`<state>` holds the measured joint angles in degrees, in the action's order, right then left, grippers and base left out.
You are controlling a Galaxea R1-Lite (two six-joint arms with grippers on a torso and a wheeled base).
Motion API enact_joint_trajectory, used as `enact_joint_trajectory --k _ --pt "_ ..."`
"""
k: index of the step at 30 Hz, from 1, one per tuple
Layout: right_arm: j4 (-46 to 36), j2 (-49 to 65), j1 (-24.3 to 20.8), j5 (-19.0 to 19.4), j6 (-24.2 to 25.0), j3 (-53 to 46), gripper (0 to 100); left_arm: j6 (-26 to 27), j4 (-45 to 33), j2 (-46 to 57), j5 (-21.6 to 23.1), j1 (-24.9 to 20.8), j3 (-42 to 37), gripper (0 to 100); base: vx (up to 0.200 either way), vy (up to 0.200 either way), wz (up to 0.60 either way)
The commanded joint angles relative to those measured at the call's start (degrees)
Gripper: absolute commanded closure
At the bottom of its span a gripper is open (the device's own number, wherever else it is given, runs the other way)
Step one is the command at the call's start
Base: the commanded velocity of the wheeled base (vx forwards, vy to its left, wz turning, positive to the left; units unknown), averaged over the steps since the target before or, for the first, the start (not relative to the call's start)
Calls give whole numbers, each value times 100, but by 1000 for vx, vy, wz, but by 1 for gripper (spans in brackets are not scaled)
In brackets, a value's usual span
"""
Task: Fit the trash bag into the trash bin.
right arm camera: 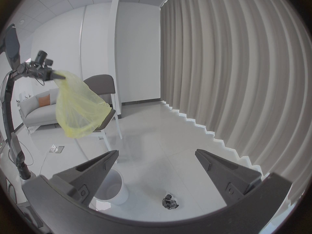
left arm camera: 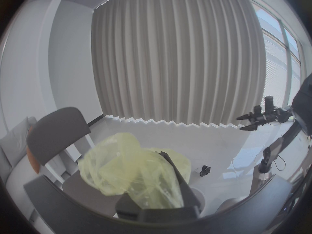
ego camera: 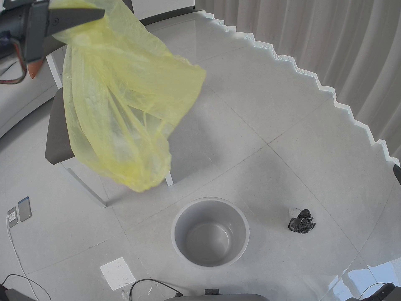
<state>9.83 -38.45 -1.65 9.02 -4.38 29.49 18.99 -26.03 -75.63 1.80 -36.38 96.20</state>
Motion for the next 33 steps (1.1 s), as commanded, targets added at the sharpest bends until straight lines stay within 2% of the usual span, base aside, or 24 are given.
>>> enact_joint_trajectory --k 1,8,13,14,18,21,22,23,28,33 --pt "81 -928 -143 91 -134 356 0 316 -421 215 -418 -818 374 100 0 0 0" --pt "81 -1393 -169 117 -134 804 0 808 -781 136 -479 -1188 233 100 0 0 0" --pt "81 -1683 -205 126 -134 1006 0 852 -825 57 -479 -1460 180 100 0 0 0" --pt "81 -1798 -354 126 -125 1033 0 852 -807 4 -479 -1662 198 100 0 0 0" --pt "81 -1965 -820 100 -90 1015 0 843 -737 -92 -488 -1917 268 100 0 0 0" --pt "81 -2061 -1198 73 -72 971 0 825 -737 -154 -488 -2005 356 100 0 0 0" --pt "81 -2061 -1198 73 -72 971 0 825 -737 -154 -488 -2005 356 100 0 0 0" --pt "90 -2167 -1444 56 -72 971 0 825 -728 -206 -488 -2066 391 100 0 0 0" --pt "151 -2316 -1751 65 -63 1033 0 834 -676 -347 -497 -2128 567 100 0 0 0" --pt "441 -2343 -1831 73 -63 1041 0 834 -676 -426 -497 -2128 628 100 0 0 0"
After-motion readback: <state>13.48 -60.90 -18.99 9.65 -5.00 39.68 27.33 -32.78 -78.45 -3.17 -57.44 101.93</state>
